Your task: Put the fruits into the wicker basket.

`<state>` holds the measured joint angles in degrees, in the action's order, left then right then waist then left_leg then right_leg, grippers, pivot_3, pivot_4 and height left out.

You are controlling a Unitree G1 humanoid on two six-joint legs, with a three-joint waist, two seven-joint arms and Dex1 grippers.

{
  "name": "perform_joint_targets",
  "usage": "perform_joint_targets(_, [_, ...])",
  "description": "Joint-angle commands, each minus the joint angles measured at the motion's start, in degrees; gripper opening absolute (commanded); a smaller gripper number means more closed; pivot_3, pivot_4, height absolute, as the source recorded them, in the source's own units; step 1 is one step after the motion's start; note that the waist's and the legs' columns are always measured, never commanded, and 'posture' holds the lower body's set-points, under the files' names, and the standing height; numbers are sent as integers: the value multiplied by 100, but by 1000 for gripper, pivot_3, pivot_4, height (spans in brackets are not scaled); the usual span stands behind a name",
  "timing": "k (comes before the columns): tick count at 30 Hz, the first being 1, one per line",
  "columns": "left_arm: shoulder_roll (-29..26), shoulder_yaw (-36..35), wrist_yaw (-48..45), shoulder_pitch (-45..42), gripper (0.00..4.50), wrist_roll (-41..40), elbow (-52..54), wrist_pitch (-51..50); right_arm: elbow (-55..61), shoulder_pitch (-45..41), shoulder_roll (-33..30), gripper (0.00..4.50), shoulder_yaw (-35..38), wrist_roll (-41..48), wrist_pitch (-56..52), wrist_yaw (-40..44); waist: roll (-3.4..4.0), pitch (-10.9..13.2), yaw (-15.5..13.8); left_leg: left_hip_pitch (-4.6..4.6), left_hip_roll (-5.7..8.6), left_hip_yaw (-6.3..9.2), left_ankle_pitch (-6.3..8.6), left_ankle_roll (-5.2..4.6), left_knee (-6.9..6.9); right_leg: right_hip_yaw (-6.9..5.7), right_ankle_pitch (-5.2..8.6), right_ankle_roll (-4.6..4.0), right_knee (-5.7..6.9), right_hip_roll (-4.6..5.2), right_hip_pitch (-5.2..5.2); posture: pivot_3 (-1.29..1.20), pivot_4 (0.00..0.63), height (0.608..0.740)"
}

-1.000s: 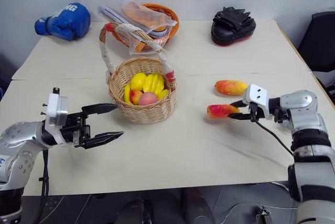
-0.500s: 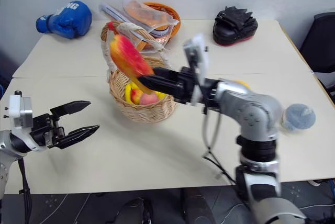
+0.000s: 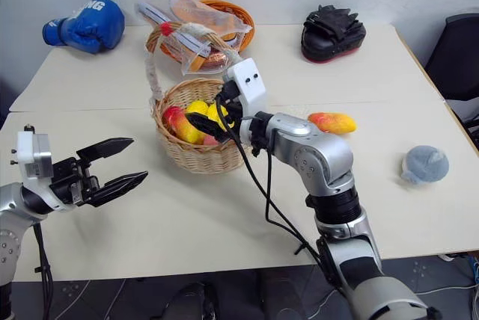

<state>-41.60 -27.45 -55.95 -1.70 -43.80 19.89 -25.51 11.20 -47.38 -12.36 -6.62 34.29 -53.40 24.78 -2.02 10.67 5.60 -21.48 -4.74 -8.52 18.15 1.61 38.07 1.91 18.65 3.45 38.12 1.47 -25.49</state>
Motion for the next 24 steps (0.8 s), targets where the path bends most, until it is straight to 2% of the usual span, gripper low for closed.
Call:
perform_joint_targets(1, [-96,-33,-33,-64,4500,-170,167,-1,754,187,-392,4485,69,540,217,1090,0,0,-12,1,0,1,0,0,0,-1,0,0,0,0,1,0,150,740])
perform_joint_targets(4, [-110,18,-69,-78,4500,-164,149,-3,1284,634,-885,4485,309,1078,288,1961,0,0,-47,0,0,2,2,-3,-3,-1,-1,2,-7,0,2,0,150,740])
perform_joint_targets(7, [-144,89,-136,-124,4500,-128,81,17,1794,1412,-1720,4485,593,1238,615,2825,-1,0,-102,0,1,3,5,-6,-6,-2,-1,3,-14,0,4,0,150,740])
perform_joint_targets(10, [-180,162,-205,-169,4500,-100,23,40,1819,2632,-2294,4485,1337,755,1773,3360,-3,-1,-134,1,6,7,8,-13,-2,-2,-5,11,-24,3,15,0,150,740])
perform_joint_targets(13, [-187,253,-249,-205,4500,-86,36,56,1374,3756,-2808,4485,1950,28,2907,3749,-2,0,-206,12,15,5,11,-20,-1,2,-11,21,-37,3,33,0,150,740])
perform_joint_targets(15, [-166,323,-234,-268,4500,-135,73,23,973,4385,-2834,4485,2613,-177,3361,3577,-3,0,-223,32,19,-1,11,-24,0,8,-14,27,-41,3,54,0,150,740])
perform_joint_targets(17, [-147,493,-240,-392,4500,-138,89,-4,395,5096,-2608,4485,3387,-521,4172,3297,-3,0,-231,59,18,3,11,-24,1,6,-15,28,-48,-1,87,0,150,740])
perform_joint_targets(19, [-131,645,-260,-515,4500,-112,54,-8,-36,5657,-2398,4485,3855,-846,4901,3096,-3,0,-252,77,31,4,11,-23,-1,6,-15,27,-48,-3,106,0,150,740])
perform_joint_targets(24, [-141,836,-319,-757,4500,-111,-84,-10,-744,6005,-2065,4485,4275,-1392,6122,2430,4,3,-188,106,29,-12,11,-20,-6,22,-16,26,-41,-3,121,0,150,740])
